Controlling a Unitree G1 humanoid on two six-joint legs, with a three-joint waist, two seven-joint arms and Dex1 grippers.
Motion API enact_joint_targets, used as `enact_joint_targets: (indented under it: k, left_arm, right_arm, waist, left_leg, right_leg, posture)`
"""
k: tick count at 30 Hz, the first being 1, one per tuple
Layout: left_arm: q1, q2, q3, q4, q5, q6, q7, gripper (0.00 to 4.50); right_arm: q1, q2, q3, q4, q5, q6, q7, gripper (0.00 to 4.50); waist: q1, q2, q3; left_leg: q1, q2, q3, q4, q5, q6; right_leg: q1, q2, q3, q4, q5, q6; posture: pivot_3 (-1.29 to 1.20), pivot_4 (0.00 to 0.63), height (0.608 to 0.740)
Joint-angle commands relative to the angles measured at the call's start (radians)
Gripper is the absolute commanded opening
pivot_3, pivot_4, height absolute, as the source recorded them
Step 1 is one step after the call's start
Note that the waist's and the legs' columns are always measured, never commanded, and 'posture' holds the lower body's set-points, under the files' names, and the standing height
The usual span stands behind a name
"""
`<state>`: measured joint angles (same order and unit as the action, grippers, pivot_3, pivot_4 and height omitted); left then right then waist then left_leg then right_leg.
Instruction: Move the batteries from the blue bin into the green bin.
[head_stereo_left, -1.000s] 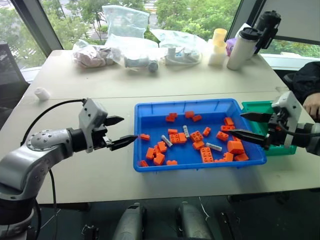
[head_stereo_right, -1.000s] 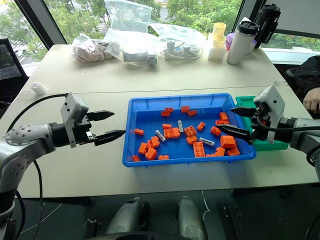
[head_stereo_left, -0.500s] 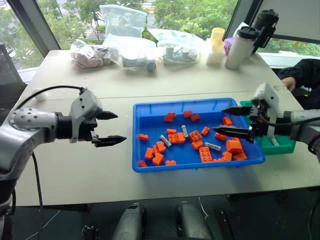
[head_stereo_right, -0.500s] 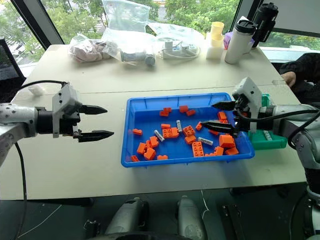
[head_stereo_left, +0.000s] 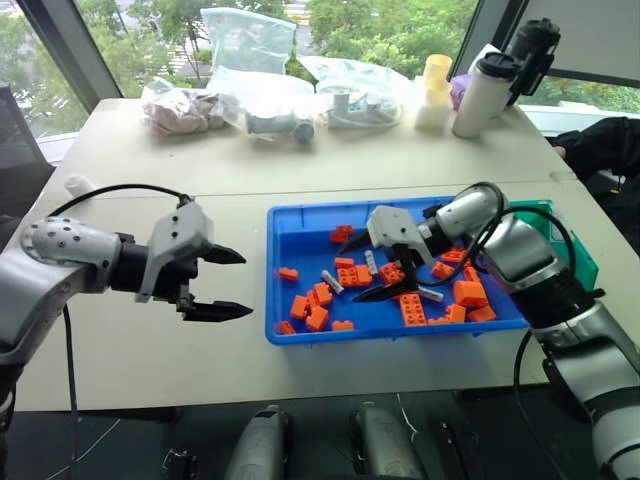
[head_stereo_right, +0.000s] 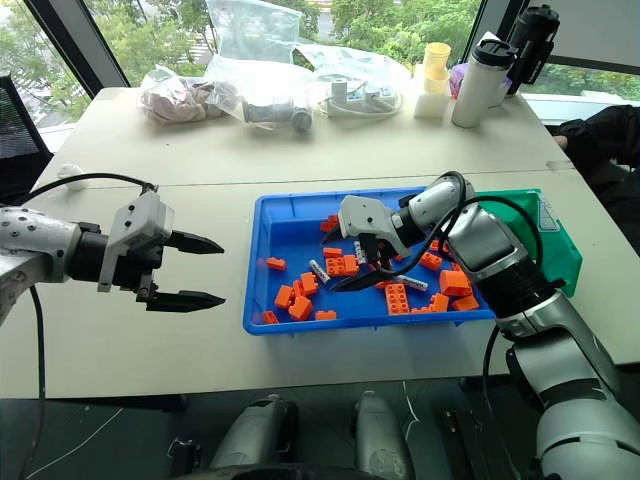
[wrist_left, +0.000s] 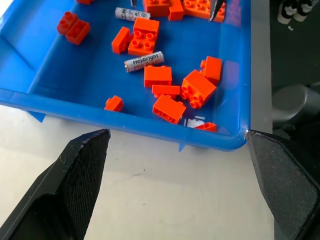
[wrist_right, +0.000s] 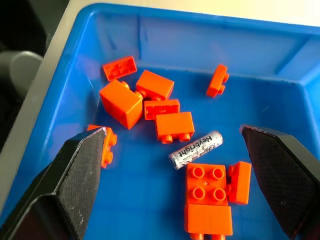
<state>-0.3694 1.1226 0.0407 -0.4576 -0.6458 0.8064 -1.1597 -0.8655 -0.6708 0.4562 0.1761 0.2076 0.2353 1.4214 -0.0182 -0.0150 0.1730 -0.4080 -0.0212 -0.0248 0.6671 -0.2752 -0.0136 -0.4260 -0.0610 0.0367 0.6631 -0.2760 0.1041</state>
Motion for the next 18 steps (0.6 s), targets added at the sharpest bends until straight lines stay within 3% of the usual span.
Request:
enact_joint_targets:
  k: [1,7,18]
  left_arm:
    - [0.036,0.025,0.062,-0.062,-0.025,0.028,0.016,4.50]
    - [0.093,0.015,0.109,-0.108,-0.045,0.053,0.070,4.50]
    - [0.135,0.022,0.136,-0.129,-0.046,0.058,0.114,4.50]
  right_arm:
    - [-0.075,0.049,0.026,0.122,-0.087,-0.162,0.046,4.45]
    - [-0.155,0.167,0.059,0.355,-0.169,-0.309,0.115,4.45]
    - [-0.226,0.275,0.074,0.592,-0.283,-0.474,0.162,4.45]
  waist:
    - [-0.003,0.000,0.000]
    - [-0.002,0.000,0.000]
    - [-0.003,0.001,0.000]
  left_leg:
    - [0.000,0.000,0.000,0.000,0.000,0.000]
    - [0.000,0.000,0.000,0.000,0.000,-0.001]
    - [0.000,0.000,0.000,0.000,0.000,-0.001]
  right_leg:
    - [0.000,0.000,0.000,0.000,0.000,0.000]
    - [-0.001,0.000,0.000,0.001,0.000,0.000]
    - [-0.001,-0.001,0.000,0.001,0.000,0.000]
  posture:
    - [0.00,0.150,0.740]
    - [0.00,0.150,0.740]
    - [0.00,0.150,0.740]
